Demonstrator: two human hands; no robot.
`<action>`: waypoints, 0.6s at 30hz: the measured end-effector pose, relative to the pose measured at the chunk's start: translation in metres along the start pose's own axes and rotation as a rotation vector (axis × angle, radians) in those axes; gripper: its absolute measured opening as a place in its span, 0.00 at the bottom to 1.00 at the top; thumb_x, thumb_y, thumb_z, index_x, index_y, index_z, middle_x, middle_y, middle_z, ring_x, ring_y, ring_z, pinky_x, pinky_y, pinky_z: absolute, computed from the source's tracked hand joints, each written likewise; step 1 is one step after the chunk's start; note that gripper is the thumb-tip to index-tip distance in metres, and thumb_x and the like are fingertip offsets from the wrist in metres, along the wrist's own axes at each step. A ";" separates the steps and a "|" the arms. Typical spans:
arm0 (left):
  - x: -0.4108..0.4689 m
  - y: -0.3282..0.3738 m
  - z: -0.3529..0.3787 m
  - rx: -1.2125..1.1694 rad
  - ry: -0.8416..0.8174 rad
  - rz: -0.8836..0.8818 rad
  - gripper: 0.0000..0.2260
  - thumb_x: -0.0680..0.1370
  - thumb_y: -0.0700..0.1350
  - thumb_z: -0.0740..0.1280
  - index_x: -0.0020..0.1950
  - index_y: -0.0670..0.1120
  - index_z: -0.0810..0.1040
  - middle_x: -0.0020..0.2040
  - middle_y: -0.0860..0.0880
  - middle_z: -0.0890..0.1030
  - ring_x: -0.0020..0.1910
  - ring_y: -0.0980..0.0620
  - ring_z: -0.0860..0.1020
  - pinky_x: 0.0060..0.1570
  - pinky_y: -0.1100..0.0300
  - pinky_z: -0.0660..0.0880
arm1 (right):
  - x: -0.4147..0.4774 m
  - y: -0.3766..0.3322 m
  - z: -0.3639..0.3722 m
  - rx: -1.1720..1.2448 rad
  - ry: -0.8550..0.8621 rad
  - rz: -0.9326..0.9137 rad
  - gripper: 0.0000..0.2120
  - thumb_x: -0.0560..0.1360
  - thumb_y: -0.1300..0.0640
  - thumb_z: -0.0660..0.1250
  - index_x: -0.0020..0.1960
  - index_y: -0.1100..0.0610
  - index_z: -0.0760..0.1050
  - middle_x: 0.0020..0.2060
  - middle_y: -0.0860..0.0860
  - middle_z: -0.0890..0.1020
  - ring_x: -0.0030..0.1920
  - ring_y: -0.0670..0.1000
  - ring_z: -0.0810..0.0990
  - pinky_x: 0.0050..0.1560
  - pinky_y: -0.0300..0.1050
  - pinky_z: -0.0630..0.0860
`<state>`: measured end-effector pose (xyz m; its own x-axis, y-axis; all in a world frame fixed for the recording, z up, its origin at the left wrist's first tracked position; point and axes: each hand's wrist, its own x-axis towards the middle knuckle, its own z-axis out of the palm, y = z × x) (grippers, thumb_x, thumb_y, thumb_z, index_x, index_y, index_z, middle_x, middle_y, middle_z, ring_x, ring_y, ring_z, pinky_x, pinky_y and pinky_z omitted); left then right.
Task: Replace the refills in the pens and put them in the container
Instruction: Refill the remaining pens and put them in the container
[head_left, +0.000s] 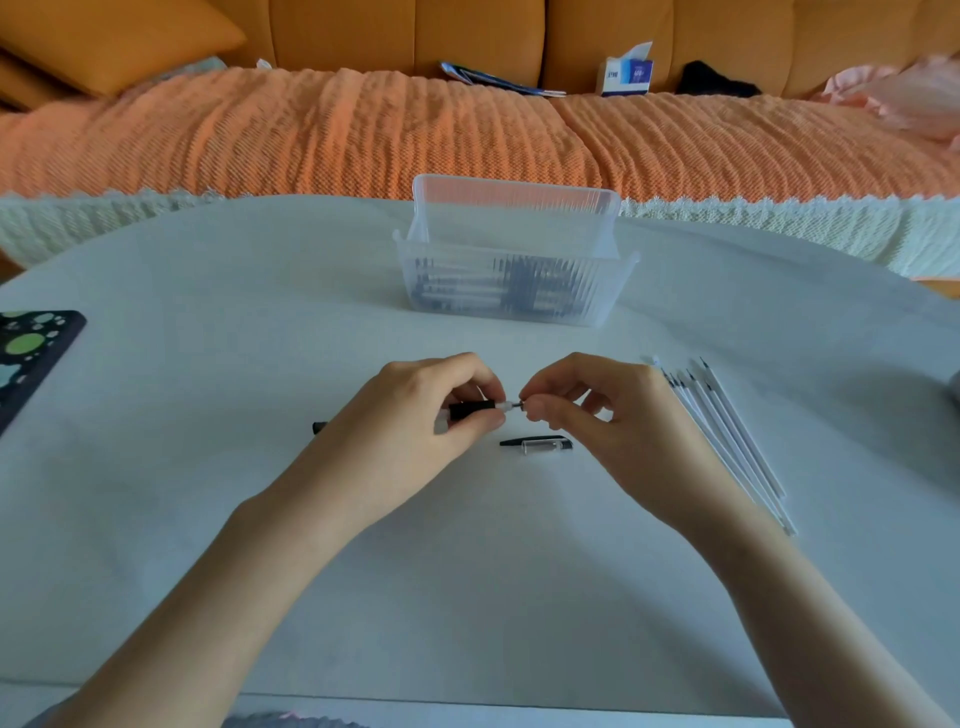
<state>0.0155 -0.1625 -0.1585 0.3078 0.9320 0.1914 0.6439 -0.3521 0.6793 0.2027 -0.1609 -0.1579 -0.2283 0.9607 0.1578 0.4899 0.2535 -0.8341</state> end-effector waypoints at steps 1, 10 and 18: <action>0.000 0.000 0.000 -0.003 0.006 0.001 0.02 0.74 0.48 0.70 0.45 0.52 0.79 0.39 0.59 0.79 0.41 0.63 0.76 0.38 0.72 0.68 | 0.000 0.000 0.000 0.001 -0.003 -0.005 0.04 0.73 0.59 0.69 0.41 0.51 0.80 0.34 0.44 0.82 0.33 0.46 0.75 0.38 0.40 0.72; -0.001 0.001 0.005 0.002 0.000 0.016 0.04 0.73 0.48 0.70 0.46 0.51 0.78 0.39 0.61 0.79 0.41 0.64 0.76 0.37 0.73 0.67 | 0.000 0.001 0.010 -0.005 -0.005 0.021 0.07 0.75 0.56 0.66 0.39 0.48 0.78 0.32 0.45 0.81 0.33 0.44 0.76 0.38 0.41 0.74; -0.001 0.001 0.002 -0.043 -0.011 0.004 0.11 0.74 0.49 0.68 0.54 0.55 0.71 0.39 0.59 0.80 0.43 0.59 0.77 0.46 0.59 0.73 | -0.002 -0.001 -0.002 0.051 -0.070 0.027 0.06 0.71 0.57 0.71 0.47 0.50 0.78 0.41 0.44 0.81 0.39 0.46 0.78 0.43 0.45 0.76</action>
<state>0.0179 -0.1641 -0.1595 0.3183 0.9295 0.1864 0.6116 -0.3516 0.7087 0.2043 -0.1628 -0.1562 -0.2745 0.9565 0.0988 0.4539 0.2194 -0.8636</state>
